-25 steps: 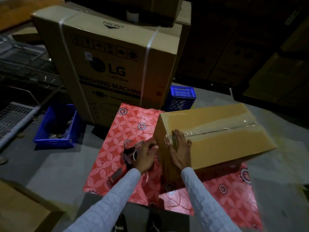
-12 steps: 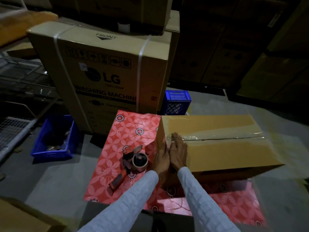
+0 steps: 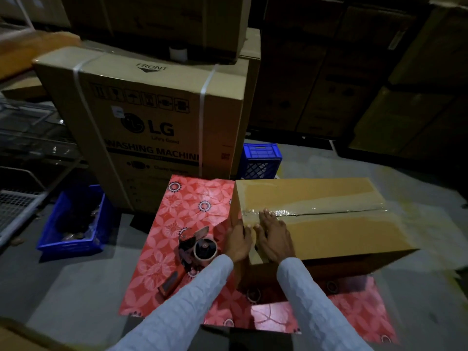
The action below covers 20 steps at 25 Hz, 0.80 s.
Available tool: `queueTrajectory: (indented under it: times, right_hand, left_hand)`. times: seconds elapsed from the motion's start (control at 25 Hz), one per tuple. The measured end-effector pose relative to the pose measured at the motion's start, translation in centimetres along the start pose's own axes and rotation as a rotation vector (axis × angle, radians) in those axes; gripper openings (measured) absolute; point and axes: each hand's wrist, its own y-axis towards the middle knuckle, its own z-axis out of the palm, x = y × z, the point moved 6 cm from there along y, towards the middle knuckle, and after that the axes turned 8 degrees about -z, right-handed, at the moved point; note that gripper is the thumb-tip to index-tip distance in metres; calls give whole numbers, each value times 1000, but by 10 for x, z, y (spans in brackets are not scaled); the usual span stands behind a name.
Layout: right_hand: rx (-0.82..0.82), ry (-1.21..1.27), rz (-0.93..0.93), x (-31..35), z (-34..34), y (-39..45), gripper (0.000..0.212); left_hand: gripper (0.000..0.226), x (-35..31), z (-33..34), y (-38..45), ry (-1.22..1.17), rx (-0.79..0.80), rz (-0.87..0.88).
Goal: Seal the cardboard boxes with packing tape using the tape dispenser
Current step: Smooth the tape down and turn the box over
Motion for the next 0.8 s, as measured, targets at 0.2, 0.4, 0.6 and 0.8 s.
queueTrajectory:
  times: [0.2,0.4,0.6,0.8]
  right_hand:
    - [65,-11,-106,-21,-17,2,53]
    - [46,-76,-49,-10,-13,5,53]
    - [-48,-137,-35,-2,-34,15,30]
    - [-264,-91,81,-32,-55,26,7]
  left_hand:
    - [29,13,-23,35,9,92,-62]
    - [21,3,-44,49,-32,-3,-144]
    - [59,-19,-28,46,178,-110,-271]
    - [35,-59,-2,38,672,-306,307]
